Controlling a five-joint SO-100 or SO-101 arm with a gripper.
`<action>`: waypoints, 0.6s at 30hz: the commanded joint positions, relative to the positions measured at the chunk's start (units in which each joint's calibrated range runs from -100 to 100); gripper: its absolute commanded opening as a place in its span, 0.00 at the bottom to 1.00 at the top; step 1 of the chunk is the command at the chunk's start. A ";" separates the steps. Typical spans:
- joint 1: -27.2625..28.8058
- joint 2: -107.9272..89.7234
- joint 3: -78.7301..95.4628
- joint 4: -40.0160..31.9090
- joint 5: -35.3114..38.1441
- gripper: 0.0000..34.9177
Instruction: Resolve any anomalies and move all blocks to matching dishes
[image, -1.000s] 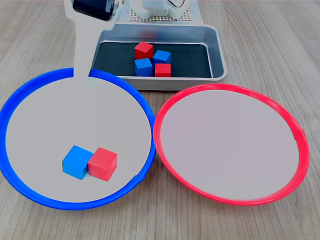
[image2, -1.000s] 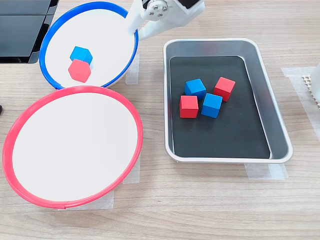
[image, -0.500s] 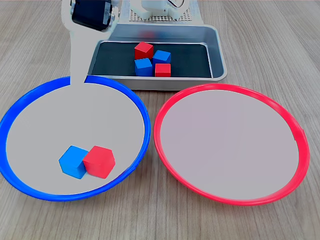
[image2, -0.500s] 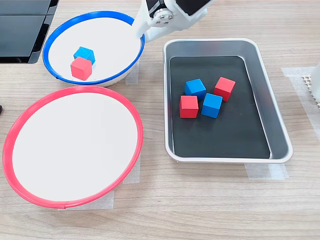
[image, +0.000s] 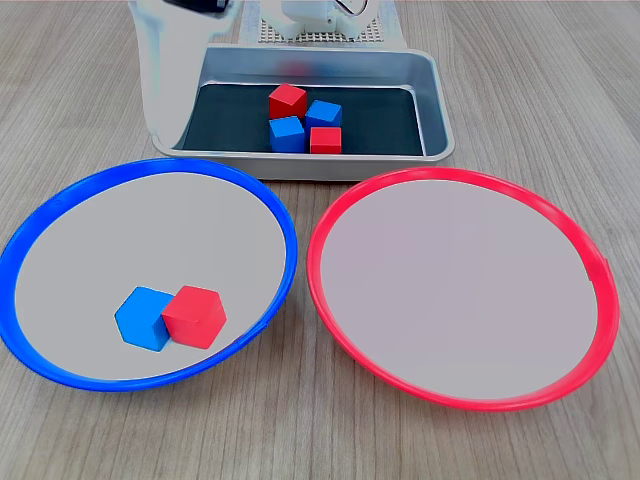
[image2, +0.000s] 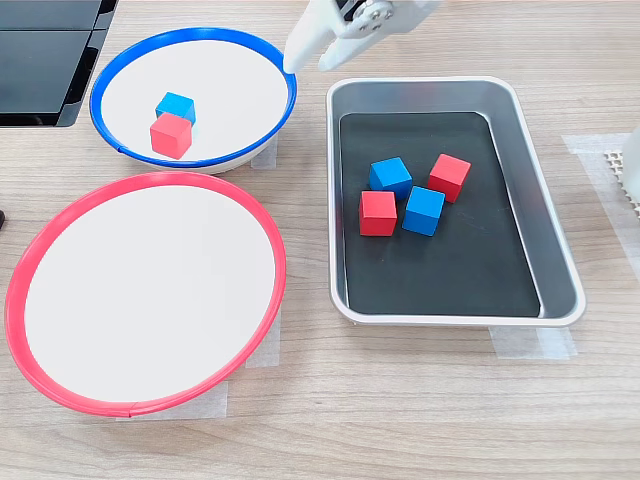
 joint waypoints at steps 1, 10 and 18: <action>-1.37 -5.85 -8.47 11.12 -0.98 0.28; -10.97 16.92 -29.50 8.56 -16.95 0.30; -11.72 34.41 -47.89 12.60 -25.54 0.49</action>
